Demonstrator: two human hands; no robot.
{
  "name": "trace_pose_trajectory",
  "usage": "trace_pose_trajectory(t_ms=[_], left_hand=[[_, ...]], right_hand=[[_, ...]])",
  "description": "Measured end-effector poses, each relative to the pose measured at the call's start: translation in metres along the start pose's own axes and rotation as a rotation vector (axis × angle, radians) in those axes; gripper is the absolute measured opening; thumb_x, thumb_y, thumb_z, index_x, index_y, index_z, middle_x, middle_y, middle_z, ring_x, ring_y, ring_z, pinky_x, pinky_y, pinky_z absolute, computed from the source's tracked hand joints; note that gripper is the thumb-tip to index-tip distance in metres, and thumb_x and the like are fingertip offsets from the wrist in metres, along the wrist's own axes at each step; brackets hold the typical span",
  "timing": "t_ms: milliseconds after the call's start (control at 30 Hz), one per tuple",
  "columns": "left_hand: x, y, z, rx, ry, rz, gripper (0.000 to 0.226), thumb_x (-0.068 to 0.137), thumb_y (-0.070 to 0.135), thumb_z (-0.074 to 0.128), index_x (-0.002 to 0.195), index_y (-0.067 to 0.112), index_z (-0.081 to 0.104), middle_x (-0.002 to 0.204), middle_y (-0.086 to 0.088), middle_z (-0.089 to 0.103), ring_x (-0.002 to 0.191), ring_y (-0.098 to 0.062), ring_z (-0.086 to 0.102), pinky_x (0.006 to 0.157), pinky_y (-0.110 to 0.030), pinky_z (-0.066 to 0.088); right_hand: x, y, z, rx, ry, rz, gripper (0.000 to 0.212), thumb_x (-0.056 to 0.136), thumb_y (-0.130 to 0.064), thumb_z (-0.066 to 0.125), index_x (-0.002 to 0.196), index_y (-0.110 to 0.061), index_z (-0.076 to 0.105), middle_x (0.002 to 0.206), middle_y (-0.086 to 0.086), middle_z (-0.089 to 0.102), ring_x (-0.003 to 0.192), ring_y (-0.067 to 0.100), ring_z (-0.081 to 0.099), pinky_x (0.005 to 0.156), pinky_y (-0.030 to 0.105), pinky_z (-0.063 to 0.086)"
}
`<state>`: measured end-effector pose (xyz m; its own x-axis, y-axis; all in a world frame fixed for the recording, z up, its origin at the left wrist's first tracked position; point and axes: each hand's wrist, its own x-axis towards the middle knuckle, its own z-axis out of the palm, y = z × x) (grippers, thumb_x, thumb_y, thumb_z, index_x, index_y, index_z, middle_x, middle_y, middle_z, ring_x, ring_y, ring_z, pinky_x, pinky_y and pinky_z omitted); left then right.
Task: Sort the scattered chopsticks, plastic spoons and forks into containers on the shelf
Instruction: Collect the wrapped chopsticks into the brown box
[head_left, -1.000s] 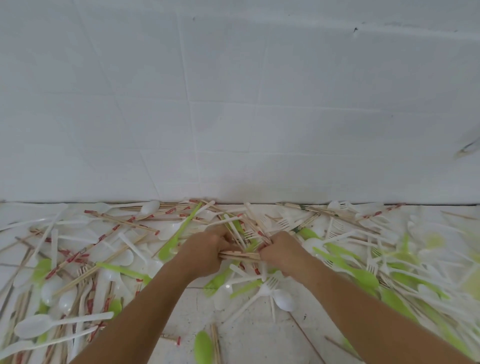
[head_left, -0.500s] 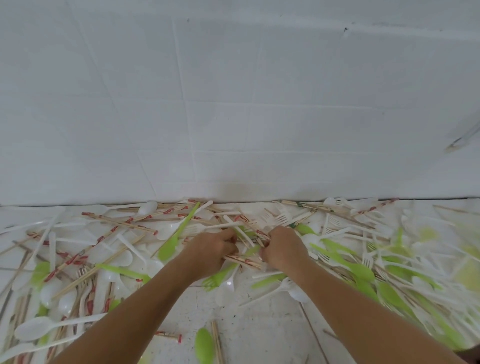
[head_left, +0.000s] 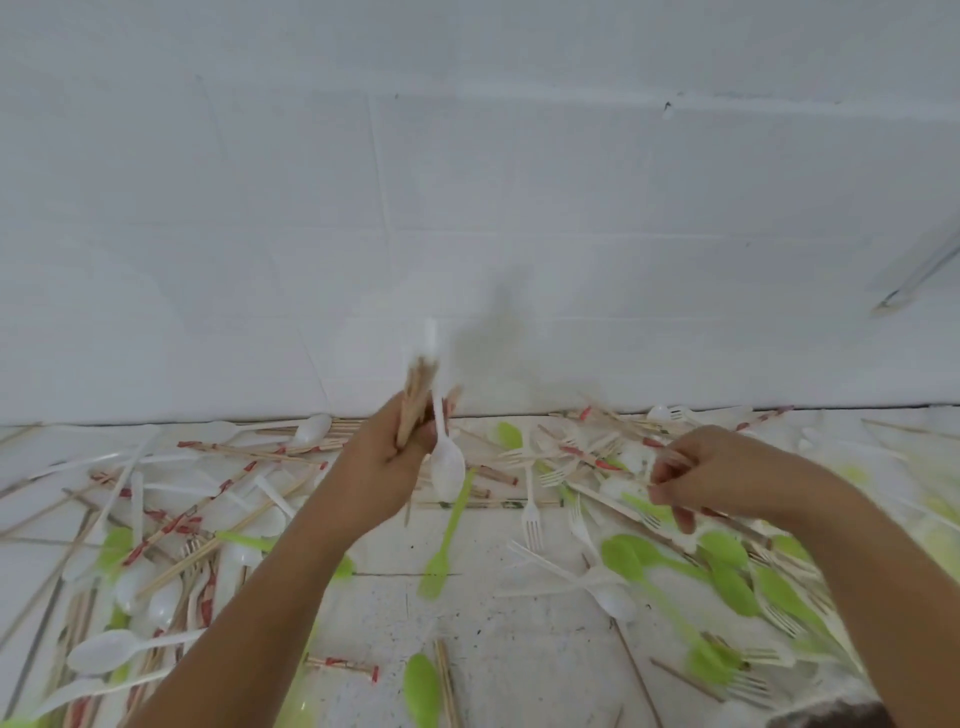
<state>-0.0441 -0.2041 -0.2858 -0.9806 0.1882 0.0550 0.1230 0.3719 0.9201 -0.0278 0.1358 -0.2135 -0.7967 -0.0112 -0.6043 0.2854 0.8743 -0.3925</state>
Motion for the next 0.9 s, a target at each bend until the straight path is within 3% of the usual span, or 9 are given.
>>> trace_pose_trajectory(t_ms=[133,267,367,500,567,667,733,800,900], left_hand=[[0.005,0.024,-0.007,-0.159,0.049,-0.028,0.016,0.109,0.020,0.051,0.106,0.022,0.067,0.062,0.004,0.054,0.052,-0.015,0.050,0.050,-0.024,0.046],[0.013,0.031,-0.010,-0.446,0.234,-0.162,0.027,0.102,0.036,0.064,0.086,0.019,0.051,0.059,0.001,0.033,0.049,-0.018,0.025,0.045,-0.024,0.026],[0.006,0.032,-0.001,-0.692,0.185,-0.187,0.039,0.094,0.044,0.073,0.086,0.016,0.048,0.067,-0.003,0.019,0.052,-0.016,0.018,0.042,-0.022,0.020],[-0.018,0.016,0.025,-0.697,0.094,-0.218,0.075,0.067,0.064,0.087,0.106,0.002,0.071,0.059,-0.006,0.038,0.044,-0.013,0.028,0.040,-0.019,0.026],[-0.027,0.006,0.027,-0.669,0.123,-0.312,0.054,0.075,0.055,0.084,0.089,0.004,0.076,0.056,-0.007,0.051,0.043,-0.013,0.031,0.040,-0.020,0.025],[-0.036,-0.014,0.018,-0.740,0.213,-0.437,0.039,0.076,0.040,0.080,0.077,0.003,0.067,0.062,-0.013,0.047,0.047,-0.016,0.034,0.041,-0.024,0.027],[-0.040,-0.026,0.014,-0.743,0.214,-0.442,0.037,0.082,0.037,0.078,0.083,0.001,0.071,0.073,-0.021,0.054,0.052,-0.022,0.048,0.045,-0.029,0.038],[-0.042,-0.030,0.016,-0.778,0.217,-0.458,0.036,0.089,0.032,0.073,0.098,-0.002,0.075,0.093,-0.032,0.069,0.078,-0.042,0.070,0.070,-0.044,0.058],[-0.039,-0.033,0.028,-0.941,0.282,-0.496,0.032,0.096,0.027,0.065,0.111,0.000,0.072,0.104,-0.021,0.076,0.101,-0.035,0.074,0.091,-0.047,0.055]], right_hand=[[-0.030,-0.002,-0.019,0.059,0.106,-0.070,0.012,0.093,-0.023,0.073,0.082,-0.018,0.074,0.069,0.000,0.076,0.055,0.004,0.052,0.067,0.029,0.040],[-0.026,-0.029,0.004,0.504,0.375,-0.181,0.011,0.087,-0.015,0.079,0.077,-0.015,0.076,0.059,-0.006,0.063,0.052,0.009,0.049,0.062,0.028,0.040],[-0.012,-0.077,0.050,0.864,0.366,-0.211,0.014,0.085,-0.008,0.081,0.072,-0.013,0.076,0.052,-0.005,0.055,0.043,0.007,0.045,0.047,0.018,0.037],[-0.001,-0.132,0.112,0.632,0.212,-0.351,0.018,0.088,-0.012,0.074,0.070,-0.013,0.074,0.064,-0.003,0.072,0.057,0.008,0.068,0.057,0.020,0.052],[0.007,-0.142,0.130,0.610,0.172,-0.364,0.023,0.086,-0.012,0.070,0.063,-0.016,0.069,0.068,0.003,0.075,0.065,0.018,0.075,0.064,0.030,0.060],[0.019,-0.144,0.145,0.532,0.129,-0.368,0.031,0.082,-0.032,0.073,0.066,-0.007,0.063,0.065,0.001,0.069,0.061,0.022,0.068,0.064,0.036,0.057],[0.026,-0.142,0.150,0.509,0.112,-0.313,0.039,0.088,-0.028,0.068,0.059,-0.013,0.047,0.057,-0.002,0.045,0.052,0.015,0.043,0.054,0.029,0.036],[0.030,-0.142,0.160,0.493,0.101,-0.275,0.037,0.091,-0.017,0.055,0.059,-0.020,0.037,0.056,-0.004,0.035,0.049,0.012,0.031,0.052,0.030,0.026],[0.037,-0.153,0.179,0.402,0.121,-0.288,0.021,0.091,-0.026,0.041,0.081,-0.021,0.060,0.078,-0.003,0.061,0.066,0.011,0.059,0.055,0.026,0.044]])
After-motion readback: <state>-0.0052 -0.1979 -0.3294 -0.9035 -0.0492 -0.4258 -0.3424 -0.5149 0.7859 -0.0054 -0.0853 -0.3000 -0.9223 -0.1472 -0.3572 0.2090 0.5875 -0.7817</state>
